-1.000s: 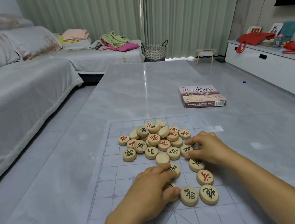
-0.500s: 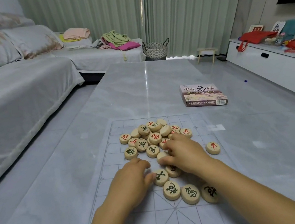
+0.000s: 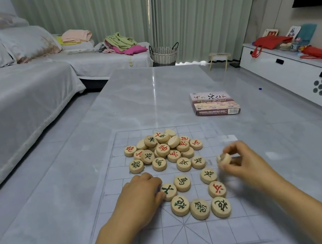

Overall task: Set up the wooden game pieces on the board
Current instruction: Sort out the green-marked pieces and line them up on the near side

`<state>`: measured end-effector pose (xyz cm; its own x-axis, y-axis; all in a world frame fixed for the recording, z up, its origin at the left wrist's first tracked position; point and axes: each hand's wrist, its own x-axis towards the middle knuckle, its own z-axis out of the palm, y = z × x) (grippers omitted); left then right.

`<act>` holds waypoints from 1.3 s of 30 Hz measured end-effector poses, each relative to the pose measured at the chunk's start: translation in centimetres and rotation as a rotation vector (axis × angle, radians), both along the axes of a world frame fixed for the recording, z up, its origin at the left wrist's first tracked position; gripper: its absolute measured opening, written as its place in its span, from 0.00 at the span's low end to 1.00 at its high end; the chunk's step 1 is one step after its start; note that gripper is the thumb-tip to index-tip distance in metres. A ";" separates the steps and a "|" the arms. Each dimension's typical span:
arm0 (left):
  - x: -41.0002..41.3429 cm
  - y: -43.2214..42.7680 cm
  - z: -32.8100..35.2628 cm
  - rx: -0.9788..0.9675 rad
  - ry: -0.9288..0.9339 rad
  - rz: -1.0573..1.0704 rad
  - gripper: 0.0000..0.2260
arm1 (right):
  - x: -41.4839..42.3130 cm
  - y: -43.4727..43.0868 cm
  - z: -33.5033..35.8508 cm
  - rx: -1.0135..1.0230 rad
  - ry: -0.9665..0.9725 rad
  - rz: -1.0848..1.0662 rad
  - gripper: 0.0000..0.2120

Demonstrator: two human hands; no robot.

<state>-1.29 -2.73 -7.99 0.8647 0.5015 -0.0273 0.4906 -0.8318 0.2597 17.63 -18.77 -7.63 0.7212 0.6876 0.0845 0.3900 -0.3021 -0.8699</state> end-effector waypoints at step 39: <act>0.8 -2.9 -0.7 -0.113 -0.049 -0.208 0.25 | -1.1 -2.4 -1.4 -0.317 -0.605 0.438 0.16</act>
<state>-0.45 -5.65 -8.67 0.9509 0.3082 -0.0289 0.2960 -0.8780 0.3760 16.50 -21.22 -9.07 0.2725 0.9537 0.1276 0.9054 -0.2093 -0.3695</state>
